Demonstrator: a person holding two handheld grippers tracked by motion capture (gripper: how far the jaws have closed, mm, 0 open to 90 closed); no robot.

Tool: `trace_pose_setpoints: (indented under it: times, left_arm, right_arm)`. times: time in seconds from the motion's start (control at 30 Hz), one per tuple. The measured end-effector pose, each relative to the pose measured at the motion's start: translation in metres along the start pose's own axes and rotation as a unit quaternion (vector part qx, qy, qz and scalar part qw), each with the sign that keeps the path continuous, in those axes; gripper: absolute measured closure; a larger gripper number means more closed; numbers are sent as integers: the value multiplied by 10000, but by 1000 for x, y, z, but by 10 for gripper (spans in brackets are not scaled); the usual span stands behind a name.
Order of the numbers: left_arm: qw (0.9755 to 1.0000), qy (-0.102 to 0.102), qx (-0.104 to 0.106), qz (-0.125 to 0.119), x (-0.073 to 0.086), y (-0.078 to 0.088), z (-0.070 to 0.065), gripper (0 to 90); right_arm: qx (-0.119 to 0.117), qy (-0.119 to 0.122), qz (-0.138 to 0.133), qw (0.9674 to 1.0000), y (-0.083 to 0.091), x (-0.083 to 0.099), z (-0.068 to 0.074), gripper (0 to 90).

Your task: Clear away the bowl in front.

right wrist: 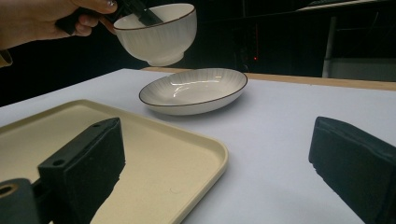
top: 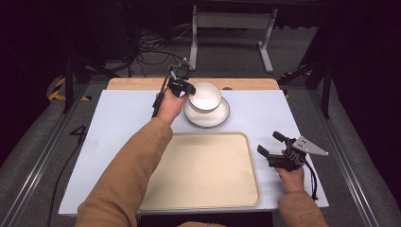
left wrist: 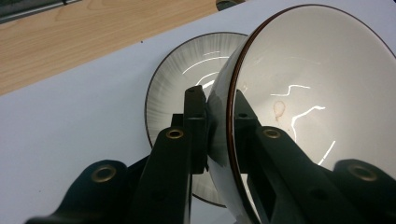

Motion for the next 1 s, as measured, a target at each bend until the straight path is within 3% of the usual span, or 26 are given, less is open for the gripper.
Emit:
trace_pose_setpoints:
  times: [0.4, 1.0]
  left_arm:
    - [9998, -165, 69, 38, 2, 18, -1, 824]
    - [9967, -753, 278, 157, 18, 55, -13, 823]
  right_arm:
    - [14, -18, -4, 10000, 0, 0, 0, 38]
    - [-23, -2, 1, 10000, 0, 0, 0, 39]
Point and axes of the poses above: each handheld gripper's, and its own axes: y roughly backward along the jaws, x roughly out of its underside, z roughly to its left, the point moved 2 cm from there along -y, roughly forward along the jaws, and after that the axes turned 11 degrees about y, right-handed, at the moved point
